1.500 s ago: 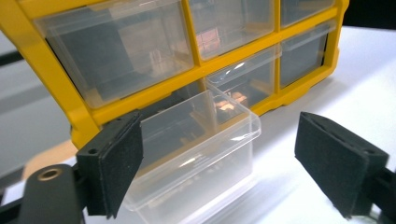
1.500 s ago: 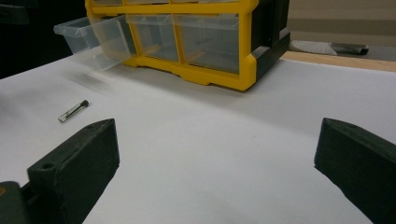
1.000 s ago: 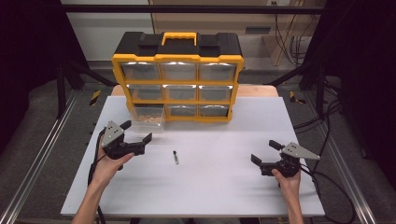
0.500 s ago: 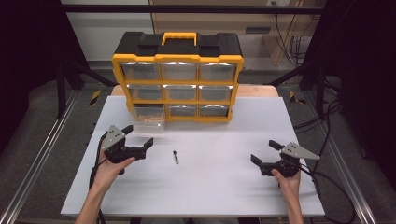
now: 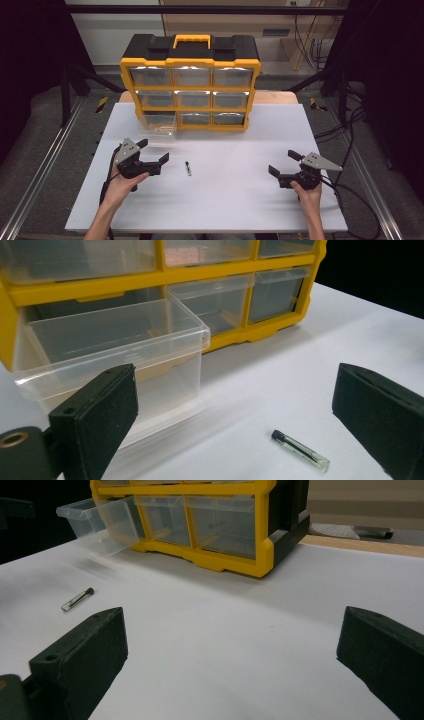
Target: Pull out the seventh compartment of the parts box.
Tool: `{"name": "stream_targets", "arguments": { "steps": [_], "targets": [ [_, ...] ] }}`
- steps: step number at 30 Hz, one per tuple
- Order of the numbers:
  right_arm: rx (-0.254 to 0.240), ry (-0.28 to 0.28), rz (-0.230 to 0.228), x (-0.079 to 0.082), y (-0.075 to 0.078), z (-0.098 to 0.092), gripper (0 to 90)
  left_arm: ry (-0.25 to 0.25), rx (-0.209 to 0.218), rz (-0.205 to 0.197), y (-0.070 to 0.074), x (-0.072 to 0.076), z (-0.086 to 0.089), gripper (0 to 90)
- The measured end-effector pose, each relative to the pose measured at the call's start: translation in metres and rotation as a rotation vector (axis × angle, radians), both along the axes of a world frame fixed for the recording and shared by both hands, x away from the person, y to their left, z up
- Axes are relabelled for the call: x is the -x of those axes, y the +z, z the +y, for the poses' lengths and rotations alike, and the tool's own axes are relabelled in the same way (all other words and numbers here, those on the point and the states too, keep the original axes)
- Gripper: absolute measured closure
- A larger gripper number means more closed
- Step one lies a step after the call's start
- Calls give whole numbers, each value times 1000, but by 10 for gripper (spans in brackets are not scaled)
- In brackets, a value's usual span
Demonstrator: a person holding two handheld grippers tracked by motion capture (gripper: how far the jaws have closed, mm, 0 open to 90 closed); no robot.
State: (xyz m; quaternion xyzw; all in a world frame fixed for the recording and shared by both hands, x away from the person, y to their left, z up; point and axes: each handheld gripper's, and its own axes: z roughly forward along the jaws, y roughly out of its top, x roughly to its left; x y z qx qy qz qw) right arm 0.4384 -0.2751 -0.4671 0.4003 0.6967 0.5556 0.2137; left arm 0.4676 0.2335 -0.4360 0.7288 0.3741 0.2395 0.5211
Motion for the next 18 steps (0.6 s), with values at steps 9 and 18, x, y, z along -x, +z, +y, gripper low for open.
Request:
{"name": "stream_targets", "arguments": {
  "steps": [9, 18],
  "targets": [
    [2, -2, 3, 0, 0, 0, 7, -20, -14, 26, -9, 1, -12, 42],
    [0, -2, 0, 0, 0, 0, 7, -36, -18, 39, -11, 2, -20, 40]
  ]
}}
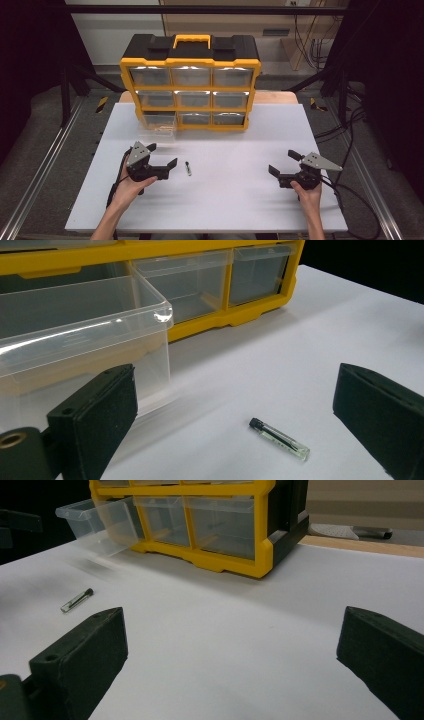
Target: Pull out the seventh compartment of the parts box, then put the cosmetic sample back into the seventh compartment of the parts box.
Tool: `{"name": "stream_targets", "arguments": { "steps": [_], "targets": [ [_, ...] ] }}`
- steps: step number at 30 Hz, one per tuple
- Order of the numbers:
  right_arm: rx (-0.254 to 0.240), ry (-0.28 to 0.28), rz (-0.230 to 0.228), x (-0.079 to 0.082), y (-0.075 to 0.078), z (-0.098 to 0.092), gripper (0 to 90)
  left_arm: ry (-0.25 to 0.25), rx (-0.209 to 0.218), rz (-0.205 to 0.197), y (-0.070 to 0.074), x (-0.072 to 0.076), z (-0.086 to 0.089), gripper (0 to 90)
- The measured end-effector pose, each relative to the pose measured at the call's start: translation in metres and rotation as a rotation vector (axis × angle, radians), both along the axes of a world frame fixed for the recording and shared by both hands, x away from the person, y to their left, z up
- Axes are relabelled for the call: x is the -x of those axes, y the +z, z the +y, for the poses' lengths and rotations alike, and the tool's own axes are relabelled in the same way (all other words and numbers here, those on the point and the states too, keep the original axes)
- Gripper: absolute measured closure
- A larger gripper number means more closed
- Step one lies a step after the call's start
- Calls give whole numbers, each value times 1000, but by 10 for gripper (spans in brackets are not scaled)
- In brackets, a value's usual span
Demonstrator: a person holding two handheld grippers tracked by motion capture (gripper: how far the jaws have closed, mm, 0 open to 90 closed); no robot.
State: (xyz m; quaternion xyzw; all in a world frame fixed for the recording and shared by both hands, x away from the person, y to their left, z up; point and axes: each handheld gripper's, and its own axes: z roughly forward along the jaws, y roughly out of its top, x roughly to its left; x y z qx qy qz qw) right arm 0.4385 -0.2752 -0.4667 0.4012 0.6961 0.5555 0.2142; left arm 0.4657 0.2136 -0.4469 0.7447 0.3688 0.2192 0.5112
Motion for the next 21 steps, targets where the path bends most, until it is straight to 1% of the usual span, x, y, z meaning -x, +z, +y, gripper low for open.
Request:
{"name": "stream_targets", "arguments": {
  "steps": [8, 21],
  "targets": [
    [0, -3, 0, 0, 0, 0, 6, -13, 7, 17, -2, 0, -8, 37],
    [2, -4, 4, 0, 0, 0, 7, -21, -12, 55, -9, -2, -22, 34]
  ]
}}
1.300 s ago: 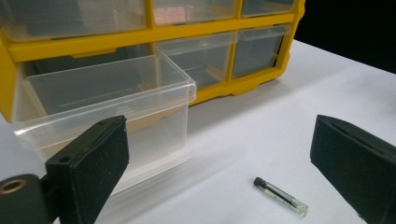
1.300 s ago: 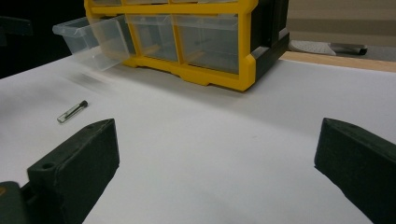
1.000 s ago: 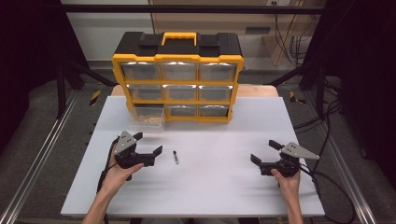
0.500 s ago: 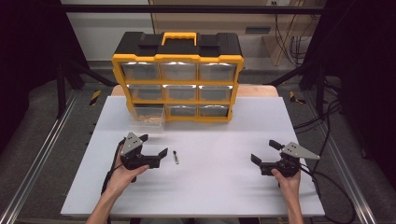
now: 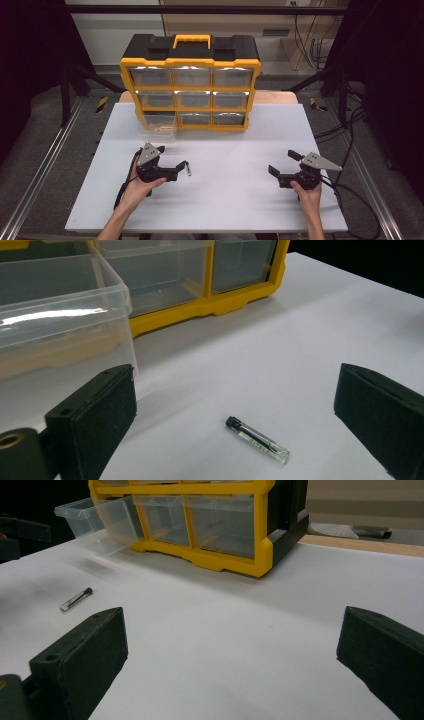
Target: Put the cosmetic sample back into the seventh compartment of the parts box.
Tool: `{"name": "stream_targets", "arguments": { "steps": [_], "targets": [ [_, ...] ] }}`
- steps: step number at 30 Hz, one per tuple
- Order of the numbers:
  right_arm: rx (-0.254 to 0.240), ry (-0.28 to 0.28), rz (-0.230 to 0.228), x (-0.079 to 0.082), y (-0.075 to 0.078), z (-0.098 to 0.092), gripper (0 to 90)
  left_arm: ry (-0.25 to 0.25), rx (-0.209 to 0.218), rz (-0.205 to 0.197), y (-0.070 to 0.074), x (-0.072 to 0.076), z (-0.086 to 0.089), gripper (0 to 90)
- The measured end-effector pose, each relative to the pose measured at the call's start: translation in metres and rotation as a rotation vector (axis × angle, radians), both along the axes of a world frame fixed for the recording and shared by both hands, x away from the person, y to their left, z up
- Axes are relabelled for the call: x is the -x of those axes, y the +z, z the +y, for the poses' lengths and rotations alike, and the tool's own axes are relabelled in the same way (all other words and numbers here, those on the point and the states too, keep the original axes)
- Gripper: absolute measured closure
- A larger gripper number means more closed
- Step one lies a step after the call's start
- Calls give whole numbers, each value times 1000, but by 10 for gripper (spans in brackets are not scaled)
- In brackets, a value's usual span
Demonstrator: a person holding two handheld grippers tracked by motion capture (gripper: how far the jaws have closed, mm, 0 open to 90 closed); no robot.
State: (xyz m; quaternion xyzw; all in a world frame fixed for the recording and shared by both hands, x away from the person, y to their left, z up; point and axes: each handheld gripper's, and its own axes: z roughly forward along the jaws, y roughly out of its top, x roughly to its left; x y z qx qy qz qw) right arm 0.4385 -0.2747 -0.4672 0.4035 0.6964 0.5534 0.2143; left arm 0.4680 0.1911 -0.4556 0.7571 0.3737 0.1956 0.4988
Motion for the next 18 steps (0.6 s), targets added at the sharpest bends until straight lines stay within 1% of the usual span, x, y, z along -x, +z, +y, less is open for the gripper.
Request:
{"name": "stream_targets", "arguments": {
  "steps": [2, 3, 4, 5, 6, 10, 13, 15, 16, 18],
  "targets": [
    [0, 0, -2, 0, 0, 0, 7, -1, -6, 7, -2, -1, -3, 35],
    [0, 2, -2, 0, 0, 0, 7, 1, 0, 12, -3, -1, -4, 35],
    [2, 2, -3, 0, 0, 0, 7, 12, -6, 19, -4, -1, -6, 35],
    [2, 2, -3, 0, 0, 0, 7, 12, -6, 19, -4, -1, -6, 37],
    [2, 3, -1, 0, 0, 0, 7, 10, -16, 24, -5, -1, -7, 37],
    [0, 2, -2, 0, 0, 0, 6, 6, -20, 43, -9, -1, -13, 43],
    [3, 2, -3, 0, 0, 0, 7, 1, -31, 58, -11, -1, -17, 44],
    [2, 1, -3, 0, 0, 0, 7, 1, -36, 66, -13, -1, -19, 48],
    [3, 2, -3, 0, 0, 0, 7, 4, -38, 77, -14, -2, -21, 49],
    [5, 0, -4, 0, -1, 0, 7, 8, -36, 80, -15, -2, -22, 55]
  ]
}}
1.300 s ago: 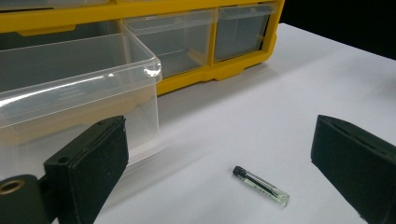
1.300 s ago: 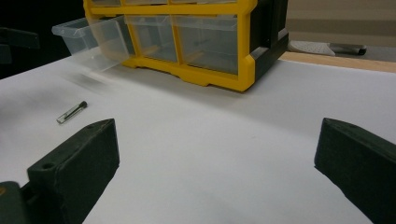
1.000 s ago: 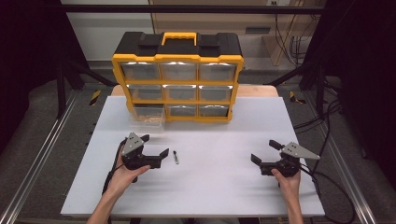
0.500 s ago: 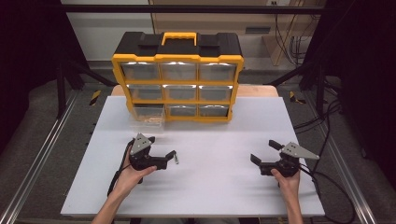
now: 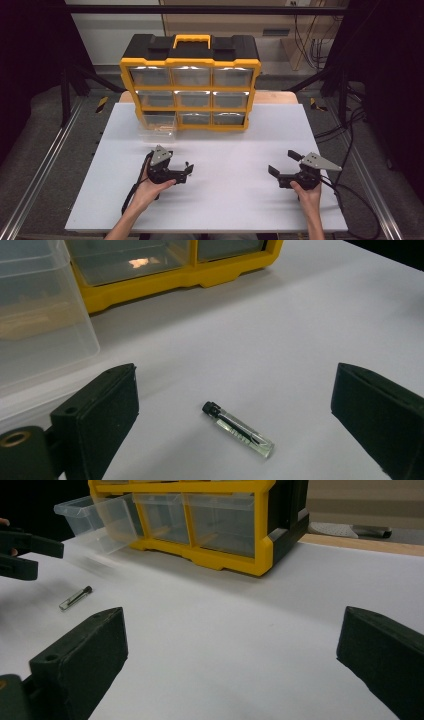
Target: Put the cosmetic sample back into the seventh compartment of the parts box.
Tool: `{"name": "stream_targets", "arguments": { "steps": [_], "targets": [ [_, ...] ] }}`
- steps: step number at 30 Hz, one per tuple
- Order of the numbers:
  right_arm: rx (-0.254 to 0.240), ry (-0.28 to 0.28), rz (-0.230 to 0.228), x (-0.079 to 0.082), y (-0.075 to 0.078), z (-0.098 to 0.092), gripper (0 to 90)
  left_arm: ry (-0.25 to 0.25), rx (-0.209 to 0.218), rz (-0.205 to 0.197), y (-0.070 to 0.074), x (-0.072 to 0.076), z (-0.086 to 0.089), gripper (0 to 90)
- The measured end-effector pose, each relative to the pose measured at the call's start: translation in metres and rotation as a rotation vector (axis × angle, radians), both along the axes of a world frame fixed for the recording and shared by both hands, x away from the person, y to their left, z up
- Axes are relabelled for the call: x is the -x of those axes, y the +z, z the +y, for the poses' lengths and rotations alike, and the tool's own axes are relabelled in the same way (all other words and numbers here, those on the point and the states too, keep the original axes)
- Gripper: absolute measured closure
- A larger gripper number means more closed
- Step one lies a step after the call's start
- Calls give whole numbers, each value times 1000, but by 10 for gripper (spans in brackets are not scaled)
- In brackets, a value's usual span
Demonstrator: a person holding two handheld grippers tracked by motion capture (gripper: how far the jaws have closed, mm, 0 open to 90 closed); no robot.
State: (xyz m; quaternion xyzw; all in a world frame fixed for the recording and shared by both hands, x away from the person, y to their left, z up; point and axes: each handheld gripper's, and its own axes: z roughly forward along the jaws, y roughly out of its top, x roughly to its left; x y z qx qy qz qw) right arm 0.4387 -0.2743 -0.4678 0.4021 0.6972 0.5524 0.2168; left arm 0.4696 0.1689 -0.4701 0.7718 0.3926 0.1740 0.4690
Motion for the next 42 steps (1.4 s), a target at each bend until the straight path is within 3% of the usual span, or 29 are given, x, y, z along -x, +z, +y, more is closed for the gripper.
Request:
{"name": "stream_targets", "arguments": {
  "steps": [22, 33, 42],
  "targets": [
    [5, 2, 4, 0, 0, 0, 7, 48, -70, 119, -14, -6, -15, 207],
    [3, 4, 7, 0, 0, 0, 7, 70, -114, 141, -18, -5, -22, 319],
    [0, 0, 6, 0, 0, 0, 8, 75, -126, 164, -19, -5, -24, 418]
  ]
}}
